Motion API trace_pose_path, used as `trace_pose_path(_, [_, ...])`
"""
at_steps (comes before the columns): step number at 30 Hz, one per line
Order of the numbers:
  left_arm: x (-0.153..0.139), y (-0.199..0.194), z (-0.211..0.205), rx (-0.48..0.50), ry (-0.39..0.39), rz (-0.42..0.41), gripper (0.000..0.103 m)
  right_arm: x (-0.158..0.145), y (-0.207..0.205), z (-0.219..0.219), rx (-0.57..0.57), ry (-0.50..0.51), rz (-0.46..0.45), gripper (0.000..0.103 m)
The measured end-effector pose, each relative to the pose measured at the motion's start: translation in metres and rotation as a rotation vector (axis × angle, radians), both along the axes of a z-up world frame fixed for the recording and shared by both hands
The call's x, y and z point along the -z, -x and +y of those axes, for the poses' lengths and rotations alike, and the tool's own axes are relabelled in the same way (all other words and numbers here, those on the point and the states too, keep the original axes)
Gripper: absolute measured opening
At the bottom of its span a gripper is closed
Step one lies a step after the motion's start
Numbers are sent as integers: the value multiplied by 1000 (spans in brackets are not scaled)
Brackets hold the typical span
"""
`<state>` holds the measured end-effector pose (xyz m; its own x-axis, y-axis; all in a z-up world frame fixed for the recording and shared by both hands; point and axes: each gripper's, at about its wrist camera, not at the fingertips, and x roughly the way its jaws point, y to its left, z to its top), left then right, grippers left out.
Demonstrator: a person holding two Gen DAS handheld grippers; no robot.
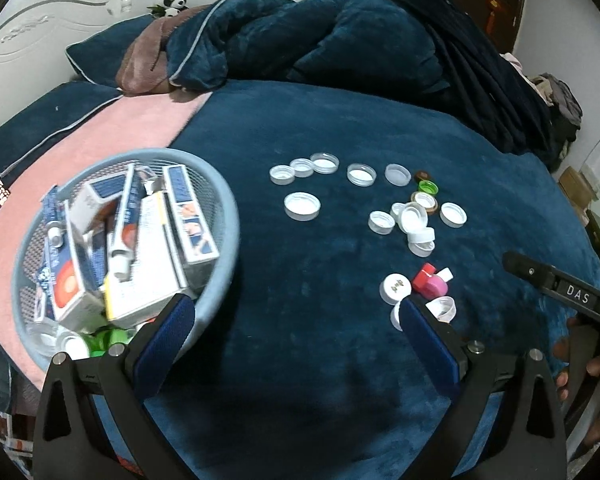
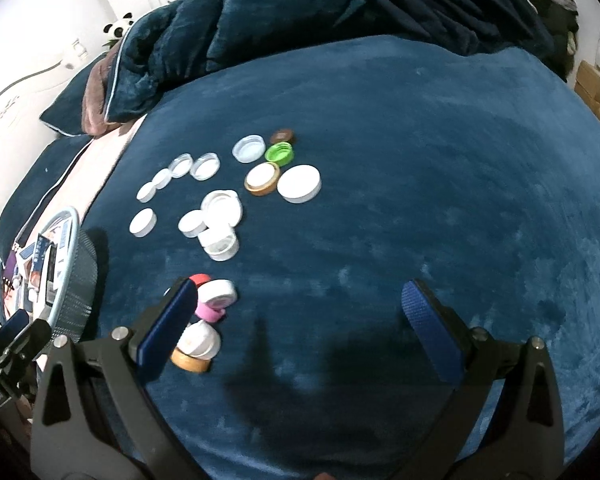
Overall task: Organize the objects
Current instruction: 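Move both open tools back over the scattered caps, then grasp a white cap with the right tool while the left tool approaches a printed white cap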
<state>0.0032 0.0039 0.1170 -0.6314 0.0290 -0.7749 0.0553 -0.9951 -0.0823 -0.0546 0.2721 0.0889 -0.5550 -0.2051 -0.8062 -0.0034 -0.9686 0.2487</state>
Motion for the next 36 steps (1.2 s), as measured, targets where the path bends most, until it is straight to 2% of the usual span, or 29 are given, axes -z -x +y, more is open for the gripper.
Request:
trace_pose_path(13, [54,44,40,92,-8,-106,102,13,8,13,31,6,-28,103])
trace_pose_path(24, [76,67,56,139,-46,-158,101,23,17,19,53,4,-43,103])
trace_pose_path(26, [79,72,61,153,-57,-166,96,25,18,19,52,-1,-48,103])
trace_pose_path(27, [81,75,64,162,-52,-176,93,26,19,19,52,-3,-50,103])
trace_pose_path(28, [84,78,68,172,-44,-189,87,28,19,19,52,-5,-54,103])
trace_pose_path(31, [92,85,73,188,-16,-228,80,32,20,20,50,-14,-64,103])
trace_pose_path(33, [91,83,71,180,-20,-220,70,34,20,21,52,-19,-69,103])
trace_pose_path(34, [90,82,68,165,-19,-212,56,36,21,22,54,-20,-71,103])
trace_pose_path(35, [88,82,64,147,-23,-199,47,37,22,22,56,-21,-72,103])
trace_pose_path(36, [87,83,58,131,-42,-191,46,38,23,23,57,-22,-74,103])
